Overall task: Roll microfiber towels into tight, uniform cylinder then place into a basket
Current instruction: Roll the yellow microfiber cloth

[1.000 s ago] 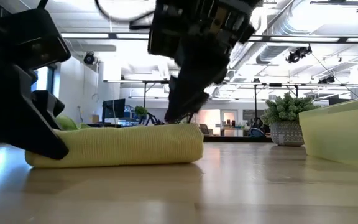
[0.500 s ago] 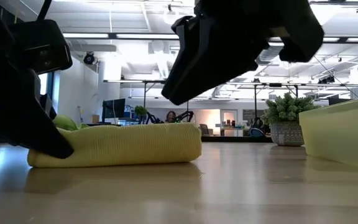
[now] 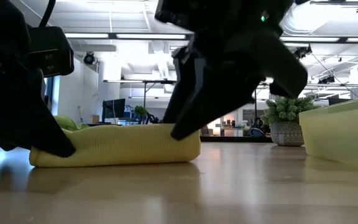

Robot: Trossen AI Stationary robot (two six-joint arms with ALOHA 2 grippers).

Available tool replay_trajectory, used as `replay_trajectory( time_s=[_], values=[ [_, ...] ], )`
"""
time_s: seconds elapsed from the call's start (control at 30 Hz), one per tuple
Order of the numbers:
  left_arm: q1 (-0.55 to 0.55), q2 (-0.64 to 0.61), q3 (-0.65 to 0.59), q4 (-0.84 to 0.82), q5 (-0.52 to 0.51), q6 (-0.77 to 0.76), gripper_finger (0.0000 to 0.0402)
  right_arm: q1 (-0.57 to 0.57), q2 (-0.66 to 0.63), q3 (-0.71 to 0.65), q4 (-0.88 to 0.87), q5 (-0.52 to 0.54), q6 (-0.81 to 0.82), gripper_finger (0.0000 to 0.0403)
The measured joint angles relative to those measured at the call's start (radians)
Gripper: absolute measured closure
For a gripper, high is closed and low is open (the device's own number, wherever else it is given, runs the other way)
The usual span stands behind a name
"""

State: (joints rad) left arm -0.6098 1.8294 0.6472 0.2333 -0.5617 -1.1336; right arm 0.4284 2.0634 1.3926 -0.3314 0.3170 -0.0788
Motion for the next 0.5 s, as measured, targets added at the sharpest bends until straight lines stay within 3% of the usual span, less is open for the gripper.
replay_trajectory(
  time_s=[0.2,0.5],
  values=[
    [0.000,0.000,0.000,0.000,0.000,0.000,0.0362,-0.025,0.027,0.000,-0.005,-0.059,0.000,0.0220],
    [0.000,0.000,0.000,0.000,0.000,0.000,0.0362,-0.034,-0.033,-0.001,-0.047,-0.046,-0.023,0.0220]
  ],
)
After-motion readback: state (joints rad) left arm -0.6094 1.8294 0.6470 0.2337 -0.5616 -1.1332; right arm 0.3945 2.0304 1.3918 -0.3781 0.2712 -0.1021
